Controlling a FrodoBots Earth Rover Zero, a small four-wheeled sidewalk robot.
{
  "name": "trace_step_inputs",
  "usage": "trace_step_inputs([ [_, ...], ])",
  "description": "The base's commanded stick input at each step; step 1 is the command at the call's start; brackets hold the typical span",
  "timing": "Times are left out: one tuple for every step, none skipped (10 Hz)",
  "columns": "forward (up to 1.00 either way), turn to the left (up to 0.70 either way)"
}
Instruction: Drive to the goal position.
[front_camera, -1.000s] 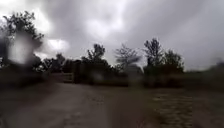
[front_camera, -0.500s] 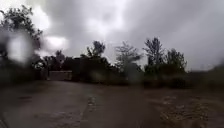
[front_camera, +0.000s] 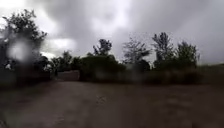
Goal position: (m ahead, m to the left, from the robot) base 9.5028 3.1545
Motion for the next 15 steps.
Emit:
trace_step_inputs([
  [0.7, 0.14],
  [0.7, 0.14],
  [0.7, 0.14],
  [0.7, 0.14],
  [0.7, 0.14],
  [0.7, 0.14],
  [0.7, 0.14],
  [0.7, 0.14],
  [0.7, 0.14],
  [0.7, 0.14],
  [0.7, 0.14],
  [0.7, 0.14],
  [0.7, 0.14],
  [0.7, 0.14],
  [0.7, 0.14],
])
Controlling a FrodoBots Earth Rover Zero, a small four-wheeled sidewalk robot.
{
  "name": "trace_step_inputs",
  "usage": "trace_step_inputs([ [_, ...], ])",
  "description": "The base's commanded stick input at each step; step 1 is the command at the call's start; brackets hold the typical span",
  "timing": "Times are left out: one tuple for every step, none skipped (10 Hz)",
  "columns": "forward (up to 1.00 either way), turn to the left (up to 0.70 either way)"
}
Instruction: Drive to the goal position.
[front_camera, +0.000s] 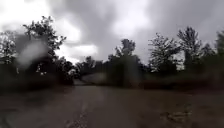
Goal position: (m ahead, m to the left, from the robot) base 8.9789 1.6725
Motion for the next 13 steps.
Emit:
trace_step_inputs([
  [0.7, 0.14],
  [0.7, 0.12],
  [0.7, 0.0],
  [0.7, 0.0],
  [0.7, 0.0],
  [0.7, 0.0],
  [0.7, 0.0],
  [0.7, 0.0],
  [0.7, 0.0],
  [0.7, 0.0],
  [0.7, 0.14],
  [0.7, 0.13],
  [0.7, 0.03],
])
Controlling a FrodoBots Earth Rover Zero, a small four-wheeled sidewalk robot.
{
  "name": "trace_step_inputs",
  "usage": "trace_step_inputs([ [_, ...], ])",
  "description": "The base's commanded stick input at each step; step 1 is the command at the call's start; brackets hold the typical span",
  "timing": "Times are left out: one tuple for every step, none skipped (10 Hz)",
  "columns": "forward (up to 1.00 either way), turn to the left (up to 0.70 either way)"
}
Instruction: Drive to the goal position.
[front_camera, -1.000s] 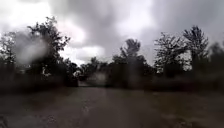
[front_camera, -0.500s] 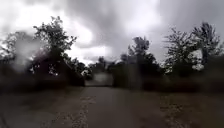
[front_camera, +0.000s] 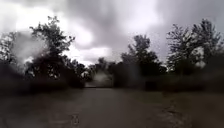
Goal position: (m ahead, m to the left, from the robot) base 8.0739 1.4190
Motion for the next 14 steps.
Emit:
trace_step_inputs([
  [0.7, 0.0],
  [0.7, 0.0],
  [0.7, 0.0],
  [0.7, 0.0],
  [0.7, 0.0],
  [0.7, 0.0],
  [0.7, 0.0],
  [0.7, 0.0],
  [0.7, 0.0],
  [0.7, 0.0],
  [0.7, 0.0],
  [0.7, 0.0],
  [0.7, 0.0],
  [0.7, 0.0],
])
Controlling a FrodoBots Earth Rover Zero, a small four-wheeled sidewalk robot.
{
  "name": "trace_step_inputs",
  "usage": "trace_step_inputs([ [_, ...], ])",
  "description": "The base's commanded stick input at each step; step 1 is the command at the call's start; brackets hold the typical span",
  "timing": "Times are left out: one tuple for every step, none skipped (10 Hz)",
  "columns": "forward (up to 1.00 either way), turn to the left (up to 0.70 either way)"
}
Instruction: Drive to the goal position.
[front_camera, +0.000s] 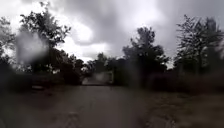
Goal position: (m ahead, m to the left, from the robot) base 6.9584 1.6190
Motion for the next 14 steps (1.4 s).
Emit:
trace_step_inputs([
  [0.7, 0.0],
  [0.7, 0.0],
  [0.7, 0.0],
  [0.7, 0.0],
  [0.7, 0.09],
  [0.7, 0.14],
  [0.7, 0.14],
  [0.7, 0.14],
  [0.7, 0.14],
  [0.7, 0.14],
  [0.7, 0.14],
  [0.7, 0.14],
  [0.7, 0.14],
  [0.7, 0.14],
])
